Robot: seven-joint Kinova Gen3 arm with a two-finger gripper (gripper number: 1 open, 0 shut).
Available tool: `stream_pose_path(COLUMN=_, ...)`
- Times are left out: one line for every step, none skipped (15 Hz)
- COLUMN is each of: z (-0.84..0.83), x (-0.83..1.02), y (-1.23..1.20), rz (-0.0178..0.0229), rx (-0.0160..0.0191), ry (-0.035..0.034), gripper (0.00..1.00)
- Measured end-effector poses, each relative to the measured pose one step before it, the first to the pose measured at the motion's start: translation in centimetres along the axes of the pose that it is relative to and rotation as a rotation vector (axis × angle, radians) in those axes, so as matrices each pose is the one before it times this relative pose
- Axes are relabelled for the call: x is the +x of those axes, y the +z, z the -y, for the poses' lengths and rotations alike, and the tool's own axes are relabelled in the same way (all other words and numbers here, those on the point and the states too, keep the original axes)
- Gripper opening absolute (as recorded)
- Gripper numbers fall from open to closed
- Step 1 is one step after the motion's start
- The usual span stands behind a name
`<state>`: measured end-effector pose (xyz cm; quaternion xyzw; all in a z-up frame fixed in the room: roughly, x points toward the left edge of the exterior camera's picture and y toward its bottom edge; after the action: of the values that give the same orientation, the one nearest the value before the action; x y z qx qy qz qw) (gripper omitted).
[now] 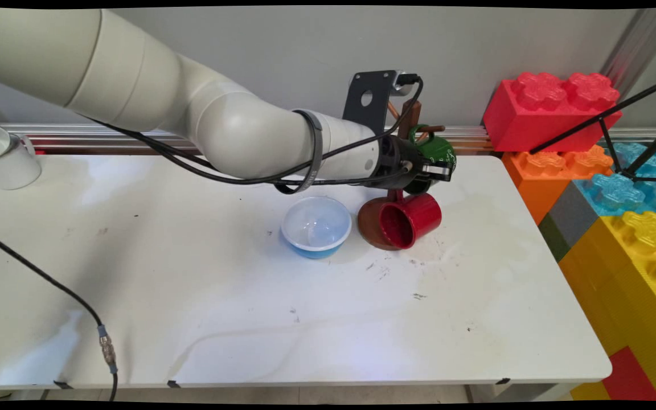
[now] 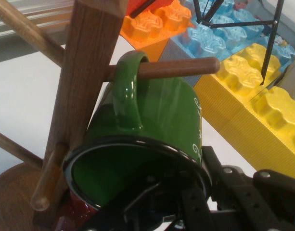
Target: Place the picked object on the table
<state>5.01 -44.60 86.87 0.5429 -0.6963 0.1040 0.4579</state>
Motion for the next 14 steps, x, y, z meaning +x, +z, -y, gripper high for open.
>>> stream_pose_path(z=0.023, x=0.016, y=-0.119, rz=-0.00099, rx=-0.00253, ry=0.00089, gripper=0.0)
stream_pose_path(z=0.018, x=0.034, y=-0.094, rz=-0.00123, rx=-0.00241, ry=0.00139, gripper=0.0)
stream_pose_path(z=0.027, x=0.045, y=-0.121, rz=-0.0018, rx=-0.00292, ry=0.00185, gripper=0.0)
stream_pose_path(z=-0.004, x=0.075, y=-0.098, rz=-0.00199, rx=-0.00399, ry=0.00262, gripper=0.0)
stream_pose_path(z=-0.06, x=0.027, y=-0.107, rz=-0.00161, rx=-0.00372, ry=0.00239, gripper=0.0)
stream_pose_path(z=-0.027, x=0.04, y=-0.055, rz=-0.00095, rx=-0.00287, ry=0.00156, gripper=0.0)
stream_pose_path(z=-0.028, x=0.065, y=-0.102, rz=-0.00192, rx=-0.00371, ry=0.002, gripper=0.0)
stream_pose_path(z=-0.032, x=0.051, y=-0.055, rz=-0.00121, rx=-0.00282, ry=0.00153, gripper=0.0)
stream_pose_path(z=-0.063, x=0.074, y=-0.067, rz=-0.00146, rx=-0.00475, ry=0.00227, gripper=0.0)
stream_pose_path(z=-0.09, x=0.093, y=-0.088, rz=-0.0022, rx=-0.00544, ry=0.0023, gripper=0.0)
stream_pose_path(z=-0.09, x=0.08, y=-0.072, rz=-0.00172, rx=-0.00576, ry=0.00229, gripper=0.0)
stream_pose_path(z=-0.06, x=0.067, y=-0.075, rz=-0.00182, rx=-0.00438, ry=0.00172, gripper=0.0)
stream_pose_path(z=-0.092, x=0.084, y=-0.05, rz=-0.00175, rx=-0.00543, ry=0.00241, gripper=0.0)
stream_pose_path(z=-0.069, x=0.079, y=-0.057, rz=-0.00196, rx=-0.00472, ry=0.0022, gripper=0.0)
